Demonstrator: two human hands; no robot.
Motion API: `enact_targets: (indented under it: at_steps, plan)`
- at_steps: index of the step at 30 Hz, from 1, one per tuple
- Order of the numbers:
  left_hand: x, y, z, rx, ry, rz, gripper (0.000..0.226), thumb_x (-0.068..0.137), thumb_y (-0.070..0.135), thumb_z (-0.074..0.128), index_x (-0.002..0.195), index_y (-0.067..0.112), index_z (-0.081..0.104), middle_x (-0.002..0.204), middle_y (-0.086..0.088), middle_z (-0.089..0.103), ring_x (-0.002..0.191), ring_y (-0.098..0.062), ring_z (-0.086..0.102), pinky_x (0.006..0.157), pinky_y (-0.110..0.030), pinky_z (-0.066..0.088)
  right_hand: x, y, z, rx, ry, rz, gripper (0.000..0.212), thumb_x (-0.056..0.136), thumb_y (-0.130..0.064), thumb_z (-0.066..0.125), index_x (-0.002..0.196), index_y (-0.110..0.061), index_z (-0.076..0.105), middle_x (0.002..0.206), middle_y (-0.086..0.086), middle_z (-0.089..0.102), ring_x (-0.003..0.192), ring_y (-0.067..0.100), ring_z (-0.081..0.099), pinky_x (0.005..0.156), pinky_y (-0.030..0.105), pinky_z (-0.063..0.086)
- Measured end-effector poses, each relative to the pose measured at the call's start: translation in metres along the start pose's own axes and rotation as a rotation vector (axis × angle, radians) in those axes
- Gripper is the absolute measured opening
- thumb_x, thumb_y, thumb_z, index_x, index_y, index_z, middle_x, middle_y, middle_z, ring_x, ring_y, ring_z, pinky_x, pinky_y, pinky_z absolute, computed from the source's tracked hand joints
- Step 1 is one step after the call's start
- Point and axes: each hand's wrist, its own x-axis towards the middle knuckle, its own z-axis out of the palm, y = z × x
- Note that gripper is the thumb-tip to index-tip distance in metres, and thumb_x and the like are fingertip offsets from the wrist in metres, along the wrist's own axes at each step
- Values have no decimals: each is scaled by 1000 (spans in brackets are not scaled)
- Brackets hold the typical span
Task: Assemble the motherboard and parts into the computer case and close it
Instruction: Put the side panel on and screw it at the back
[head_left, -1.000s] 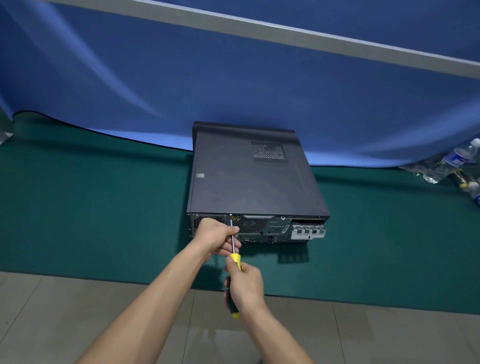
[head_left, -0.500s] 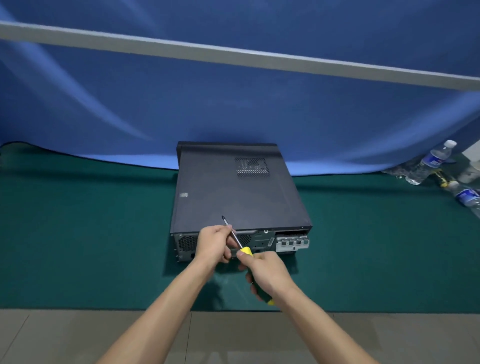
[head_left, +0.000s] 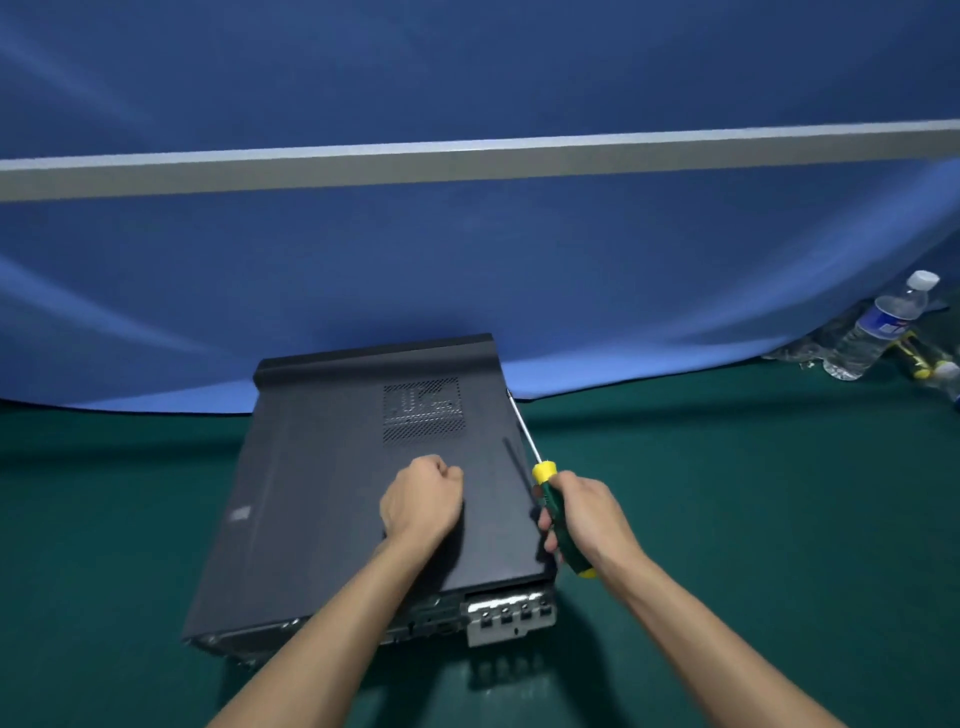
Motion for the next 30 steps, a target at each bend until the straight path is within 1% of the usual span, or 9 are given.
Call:
enact_targets:
  at_steps: [4,6,9,12,17,21,23,26,30]
  plan:
    - [28,13,25,241,84,46,22,85,26,45,68,13,51,84,-11,67,82,-33,61,64,-30,37,53,10,-29,2,27,41,32,97,-28,43,86,-4,60,59,5,57,42,19,48,42,23,35]
    - [32,9,34,306,180,101,26,84,26,48,61,14,44,71,-9,64,64,-31,55,56,-29,32,78,18,-33,-19,28,56,30,97,-28,43,80,-8,58,63,4,58,45,19,50,45,25,36]
    - [28,5,41,341,245,142,34,82,20,54,55,17,33,49,2,44,45,-25,40,48,-27,24,110,33,-27,-69,4,90,27,96,-22,45,72,-12,50,66,4,59,50,19,50,56,30,38]
    - [28,8,41,361,239,114,32,80,17,57,55,14,37,46,3,39,42,-25,38,47,-26,24,137,48,-17,-157,-36,157,25,91,-12,49,67,-12,48,67,8,56,60,24,49,62,31,38]
    - [29,9,42,370,223,75,32,79,17,58,54,13,38,46,0,44,42,-24,38,47,-25,22,163,69,1,-354,-119,263,27,88,-11,55,63,-17,47,73,6,57,73,25,54,66,29,41]
    - [31,9,42,381,229,60,32,79,18,58,55,14,38,47,1,43,42,-22,36,47,-25,21,170,76,17,-472,-143,244,6,88,-9,56,85,-11,61,87,9,62,85,26,57,75,31,46]
    - [31,9,42,376,226,61,32,78,18,59,54,15,38,46,1,45,40,-21,36,46,-25,21,170,79,21,-499,-120,214,15,89,-10,56,101,-9,65,94,10,64,88,27,58,74,28,44]
    - [31,7,43,359,226,66,33,77,17,61,53,15,38,44,0,46,39,-21,36,44,-23,20,165,86,21,-561,-75,138,22,94,-20,51,109,-13,66,107,11,66,94,28,59,73,28,42]
    - [34,7,44,352,243,102,35,75,16,63,51,15,37,42,1,43,36,-17,32,42,-20,15,156,99,11,-580,-55,66,30,100,-24,41,123,-13,57,123,10,55,110,27,55,86,31,43]
